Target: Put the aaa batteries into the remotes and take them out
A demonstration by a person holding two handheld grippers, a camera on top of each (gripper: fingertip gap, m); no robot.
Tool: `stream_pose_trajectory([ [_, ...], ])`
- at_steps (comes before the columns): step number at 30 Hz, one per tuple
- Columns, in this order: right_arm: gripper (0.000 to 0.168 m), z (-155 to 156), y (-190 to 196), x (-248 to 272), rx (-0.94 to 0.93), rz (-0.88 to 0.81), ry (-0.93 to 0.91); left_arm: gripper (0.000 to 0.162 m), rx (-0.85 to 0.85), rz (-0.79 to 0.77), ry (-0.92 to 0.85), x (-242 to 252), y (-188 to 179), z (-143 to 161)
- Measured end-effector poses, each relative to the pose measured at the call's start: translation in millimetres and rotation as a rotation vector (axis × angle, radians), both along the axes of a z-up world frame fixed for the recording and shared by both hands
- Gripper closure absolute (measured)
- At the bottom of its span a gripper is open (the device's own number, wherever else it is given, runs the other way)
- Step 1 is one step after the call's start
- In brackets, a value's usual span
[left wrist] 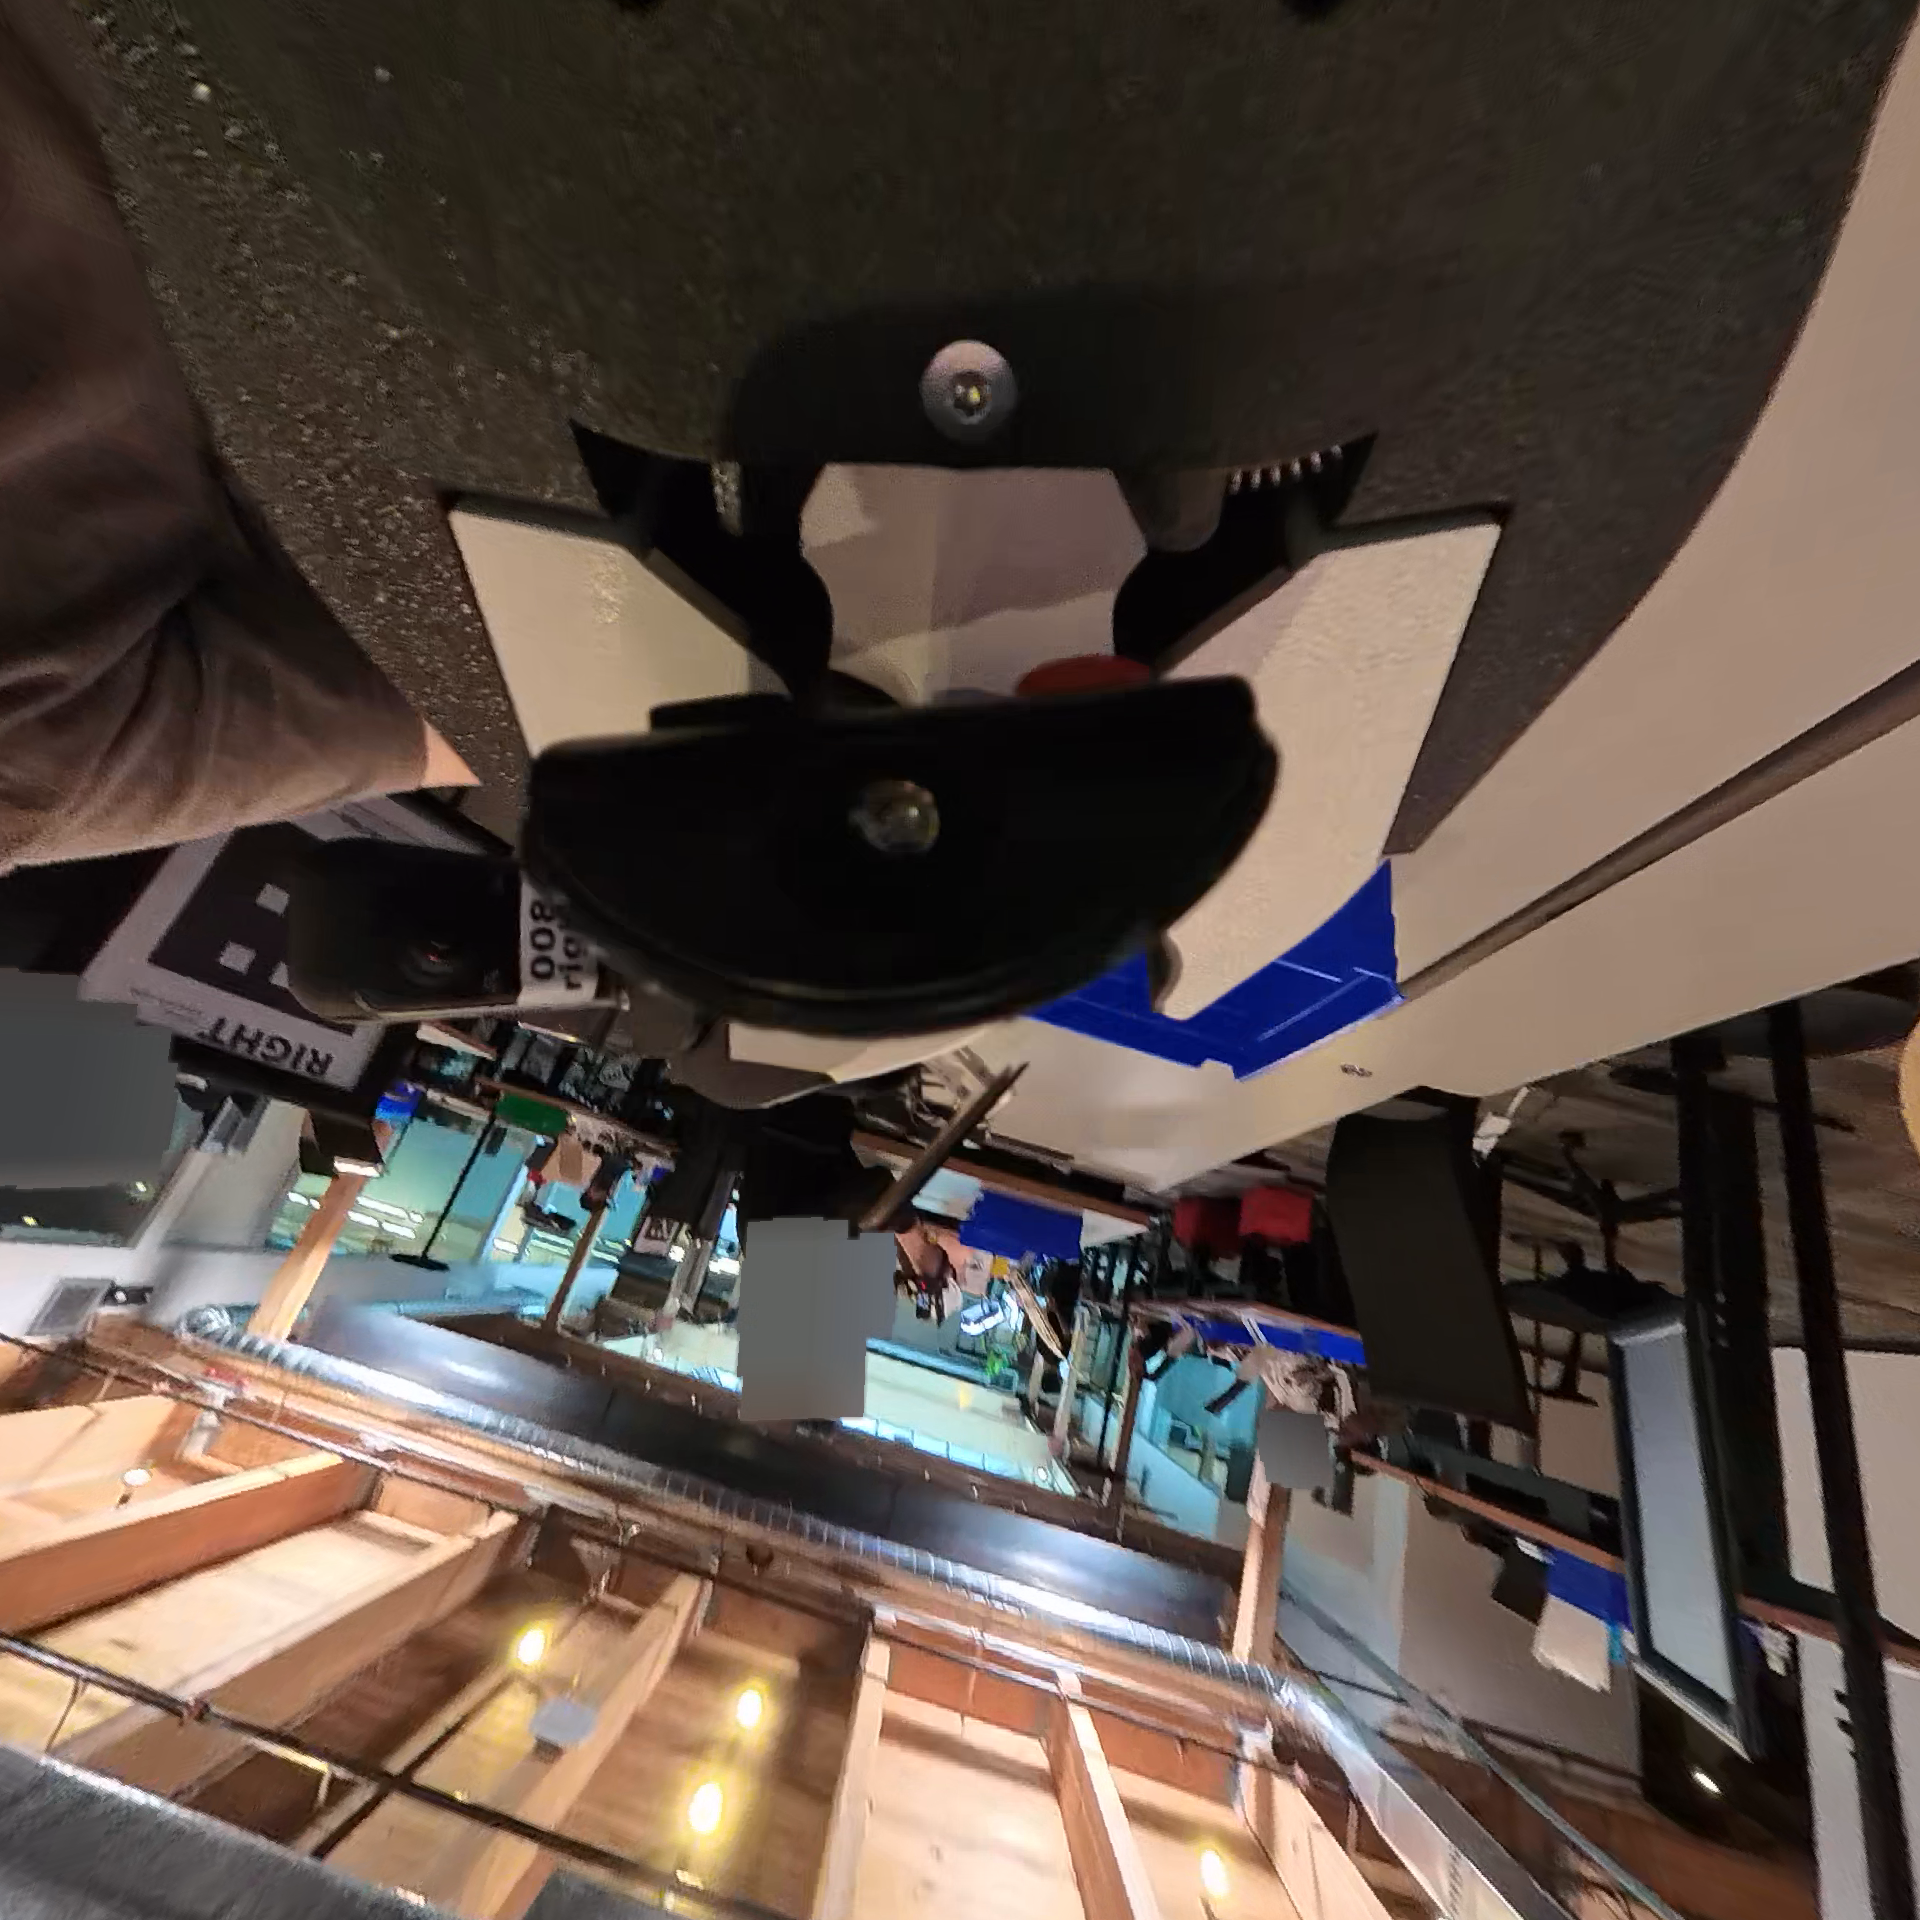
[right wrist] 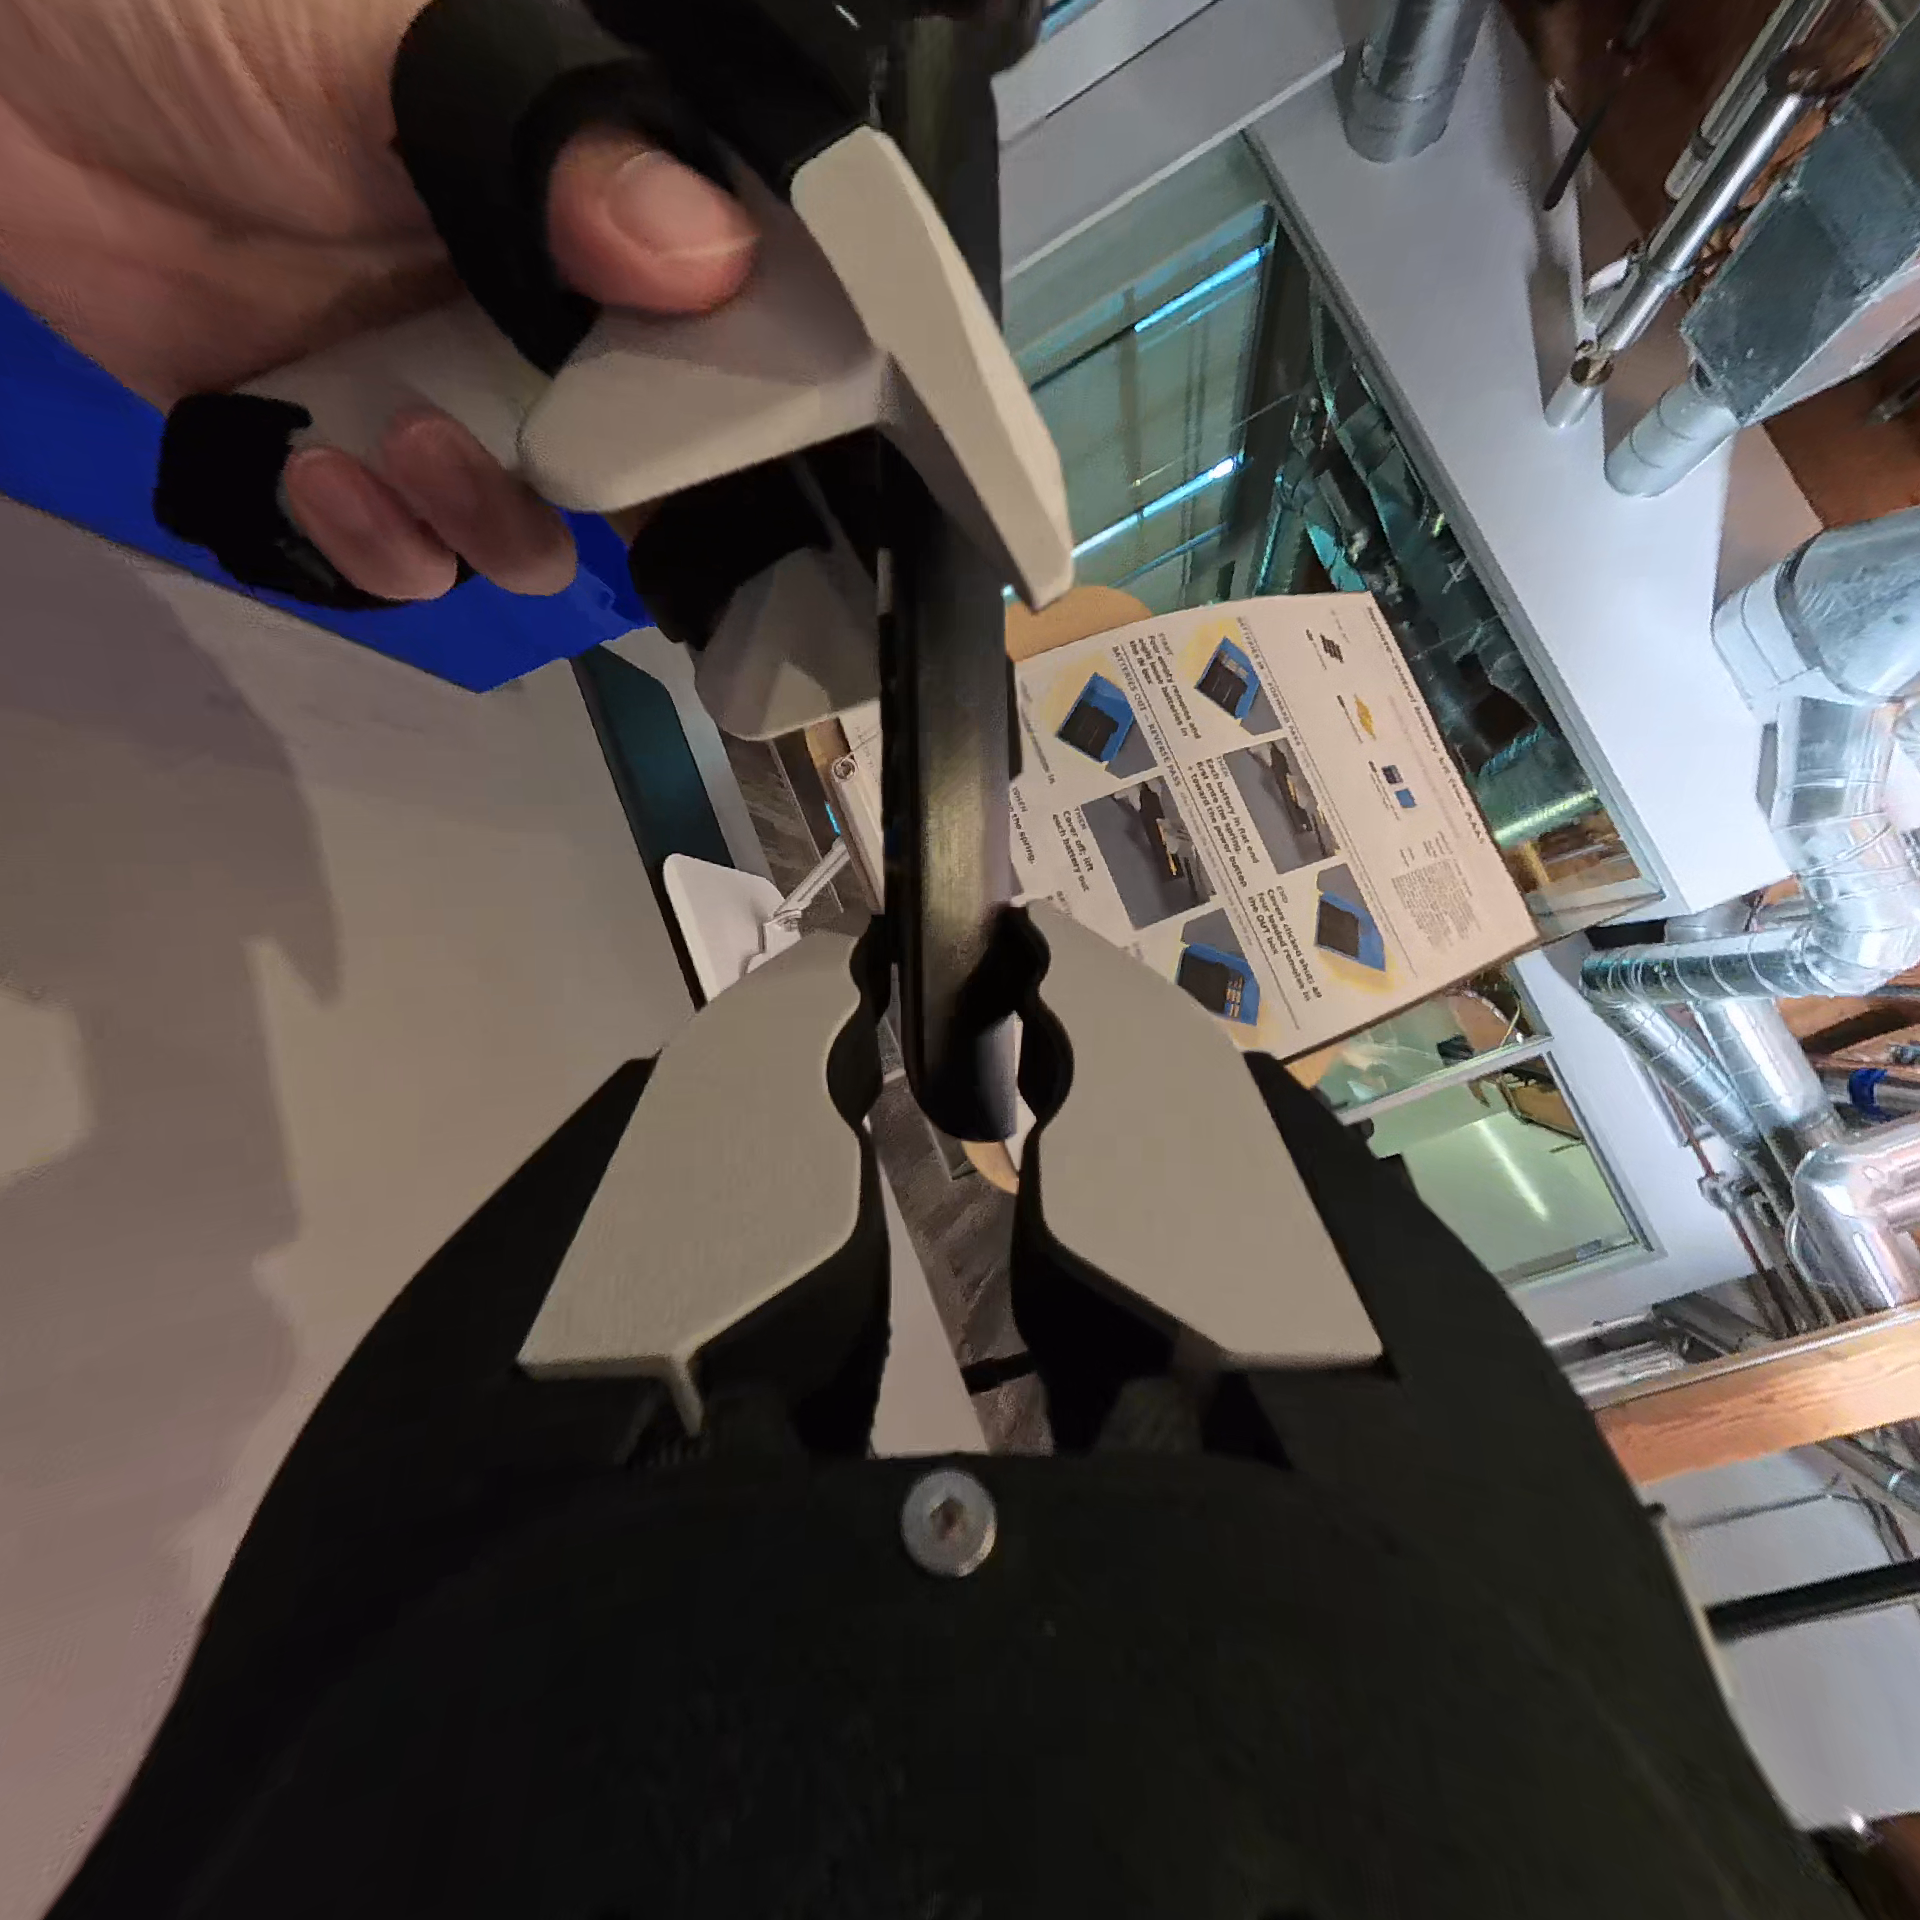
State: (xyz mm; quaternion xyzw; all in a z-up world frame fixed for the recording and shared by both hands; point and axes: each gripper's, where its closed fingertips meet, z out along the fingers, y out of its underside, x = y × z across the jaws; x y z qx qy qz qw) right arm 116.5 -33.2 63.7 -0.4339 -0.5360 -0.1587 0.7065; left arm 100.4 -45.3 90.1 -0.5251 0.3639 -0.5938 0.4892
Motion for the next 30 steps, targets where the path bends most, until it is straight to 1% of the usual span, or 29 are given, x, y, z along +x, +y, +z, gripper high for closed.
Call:
stream_pose_trajectory([
  [1, 0.145, 0.8, -1.9, 1.0, 0.015, 0.002, -0.028, 0.095, 0.002, -0.012, 0.019, 0.6, -1.8, -1.2],
  [2, 0.146, 2.3, -3.0, 2.6, 0.042, -0.010, -0.055, 0.098, 0.008, -0.019, 0.042, 1.3, -3.2, -3.4],
  [3, 0.146, 4.0, -3.8, 4.2, 0.071, -0.027, -0.081, 0.095, 0.010, -0.027, 0.079, 2.9, -4.0, -8.0],
  [4, 0.146, 4.5, -5.1, 4.5, 0.089, -0.036, -0.107, 0.088, 0.003, -0.034, 0.118, 4.8, -4.1, -13.0],
  [6, 0.146, 4.3, -8.0, 3.1, 0.099, -0.035, -0.144, 0.079, -0.017, -0.046, 0.150, 8.3, -4.7, -19.4],
  [7, 0.146, 3.2, -9.4, 2.1, 0.100, -0.029, -0.167, 0.080, -0.012, -0.056, 0.153, 9.8, -6.1, -20.8],
  [9, 0.146, 2.4, -12.8, 1.9, 0.101, -0.008, -0.205, 0.088, 0.024, -0.067, 0.148, 10.7, -8.8, -21.3],
  [12, 0.147, 3.8, -18.5, 3.2, 0.056, 0.037, -0.213, 0.089, 0.076, -0.087, 0.156, 12.0, -13.2, -22.8],
  [15, 0.147, 5.3, -21.6, 5.3, 0.048, 0.052, -0.228, 0.095, 0.114, -0.112, 0.167, 13.5, -17.8, -25.7],
  [18, 0.147, 5.2, -22.0, 4.5, 0.023, 0.077, -0.202, 0.103, 0.152, -0.095, 0.094, 13.3, -18.5, -18.4],
  [20, 0.147, 5.9, -22.4, 5.5, 0.018, 0.086, -0.203, 0.105, 0.160, -0.091, 0.062, 14.5, -19.8, -16.4],
  [25, 0.146, 5.3, -23.5, 10.7, 0.018, 0.083, -0.246, 0.103, 0.122, -0.112, 0.059, 19.6, -21.9, -19.1],
  [26, 0.146, 5.4, -23.7, 11.2, 0.022, 0.083, -0.252, 0.100, 0.117, -0.107, 0.053, 20.2, -21.2, -18.8],
  [27, 0.146, 5.6, -24.1, 11.4, 0.027, 0.084, -0.257, 0.090, 0.111, -0.089, 0.048, 21.0, -19.1, -18.5],
  [28, 0.146, 5.6, -24.3, 11.9, 0.028, 0.084, -0.260, 0.089, 0.104, -0.086, 0.046, 21.4, -18.5, -18.7],
  [30, 0.146, 5.7, -25.0, 12.0, 0.028, 0.086, -0.266, 0.095, 0.112, -0.106, 0.022, 21.8, -22.6, -16.6],
])
